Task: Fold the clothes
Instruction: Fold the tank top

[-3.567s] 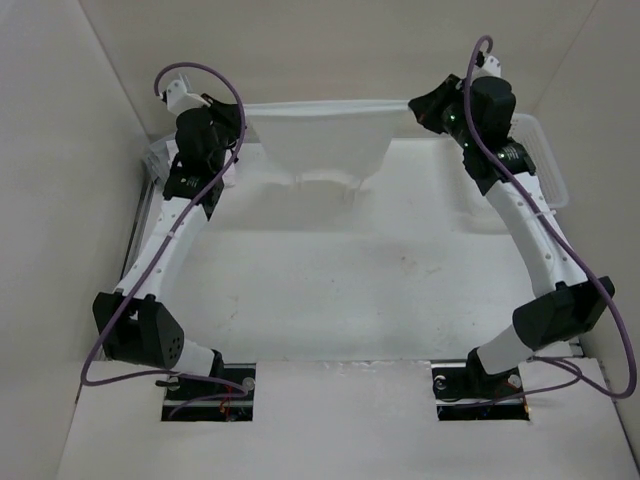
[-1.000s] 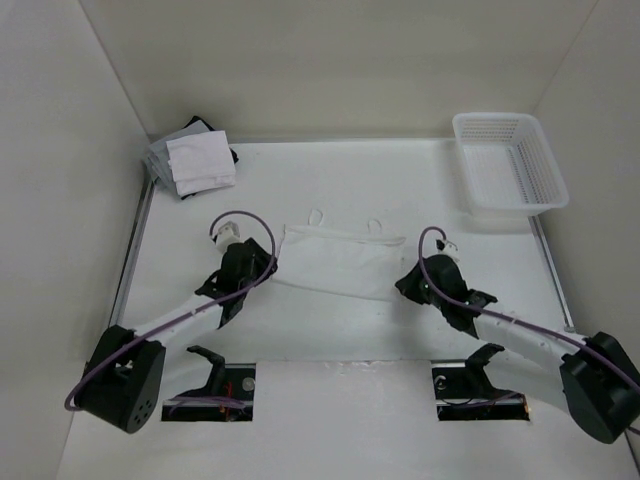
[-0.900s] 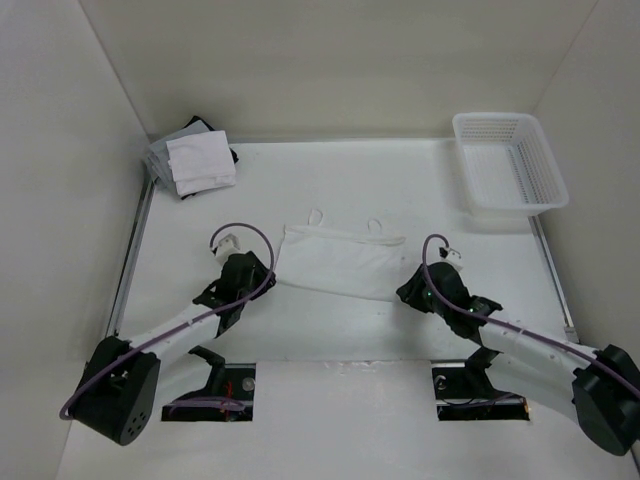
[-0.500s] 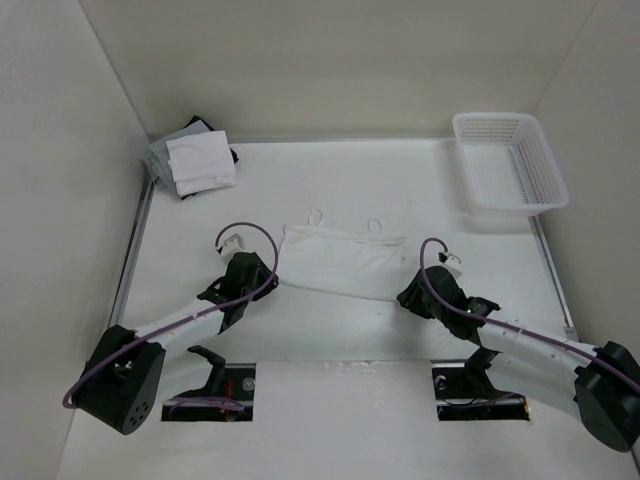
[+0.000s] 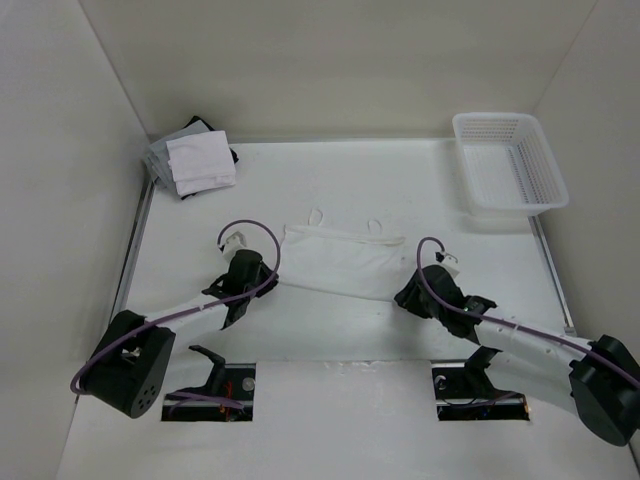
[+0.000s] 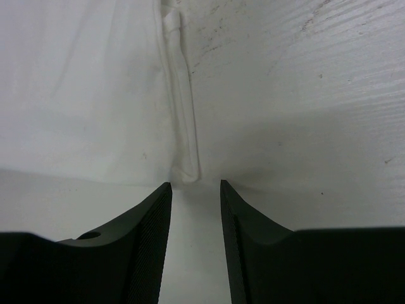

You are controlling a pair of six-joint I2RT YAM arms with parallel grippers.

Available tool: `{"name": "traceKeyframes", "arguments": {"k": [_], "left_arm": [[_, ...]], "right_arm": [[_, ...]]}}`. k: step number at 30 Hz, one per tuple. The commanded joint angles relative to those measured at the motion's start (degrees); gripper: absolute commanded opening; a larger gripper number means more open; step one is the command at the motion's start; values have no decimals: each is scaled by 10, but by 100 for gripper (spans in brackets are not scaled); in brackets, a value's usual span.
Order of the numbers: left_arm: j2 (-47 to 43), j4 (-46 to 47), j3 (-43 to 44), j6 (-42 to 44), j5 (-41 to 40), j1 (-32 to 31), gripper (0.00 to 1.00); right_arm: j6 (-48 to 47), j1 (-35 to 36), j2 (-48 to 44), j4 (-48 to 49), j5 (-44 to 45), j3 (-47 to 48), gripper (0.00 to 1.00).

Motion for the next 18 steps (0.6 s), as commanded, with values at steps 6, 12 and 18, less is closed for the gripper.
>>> {"name": "traceKeyframes", "arguments": {"k": [6,12,18], "left_arm": [[-19,-15,-9,2,6,10,10],[-12,-8,-11,0,7,11,8],[-21,-5,-15,-2,7,12,8]], "right_arm": [[0,5,-25,42,-11,14,44],[-6,1,21,55,-22,13,47],[-7,1,58,56,-24,30,35]]}}
